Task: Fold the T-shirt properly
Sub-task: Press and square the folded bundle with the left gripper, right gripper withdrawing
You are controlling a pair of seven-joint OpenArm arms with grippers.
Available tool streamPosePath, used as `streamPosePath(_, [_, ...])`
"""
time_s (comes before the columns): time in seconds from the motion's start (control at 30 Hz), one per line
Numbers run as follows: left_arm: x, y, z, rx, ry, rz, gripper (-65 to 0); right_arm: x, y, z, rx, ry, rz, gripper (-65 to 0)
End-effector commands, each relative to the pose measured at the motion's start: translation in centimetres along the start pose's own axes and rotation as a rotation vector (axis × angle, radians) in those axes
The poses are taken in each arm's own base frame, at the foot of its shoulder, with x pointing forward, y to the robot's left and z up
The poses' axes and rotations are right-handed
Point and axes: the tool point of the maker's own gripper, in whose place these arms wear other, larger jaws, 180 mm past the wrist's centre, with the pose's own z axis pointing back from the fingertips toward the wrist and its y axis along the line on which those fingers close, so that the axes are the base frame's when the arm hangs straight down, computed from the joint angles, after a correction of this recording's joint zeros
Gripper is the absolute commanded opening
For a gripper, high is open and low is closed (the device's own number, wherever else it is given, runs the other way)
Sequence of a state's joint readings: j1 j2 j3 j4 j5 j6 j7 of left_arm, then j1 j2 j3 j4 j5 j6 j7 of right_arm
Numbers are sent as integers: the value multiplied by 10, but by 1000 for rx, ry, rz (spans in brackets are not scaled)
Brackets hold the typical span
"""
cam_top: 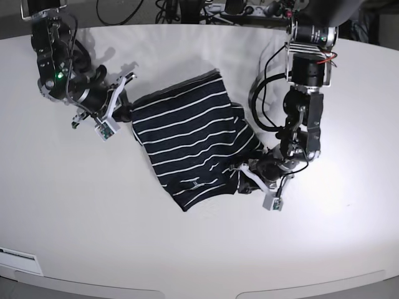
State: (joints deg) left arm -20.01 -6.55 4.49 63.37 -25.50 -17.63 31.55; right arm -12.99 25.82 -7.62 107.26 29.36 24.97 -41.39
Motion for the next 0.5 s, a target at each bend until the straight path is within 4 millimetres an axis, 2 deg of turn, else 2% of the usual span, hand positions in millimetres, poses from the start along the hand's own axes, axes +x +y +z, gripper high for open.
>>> streamPosePath(0.0, [-6, -2, -4, 9, 57, -38, -650, 15, 3, 8, 1, -57, 16, -650])
streamPosePath(0.1, [11, -11, -12, 6, 42, -107, -650, 12, 20, 15, 4, -59, 33, -650])
streamPosePath(0.17, [24, -16, -13, -11, 39, -127, -650, 10, 23, 15, -12, -53, 45, -650])
streamPosePath(0.33, [58, -15, -10, -18, 34, -182, -650, 10, 3, 17, -108, -45, 62, -650])
streamPosePath(0.4, [71, -17, -8, -34, 29, -201, -650, 18, -4, 20, -132, -72, 61, -650])
streamPosePath(0.47, [83, -29, -4, -115, 13, -199, -650, 33, -14, 25, -170, -132, 37, -650])
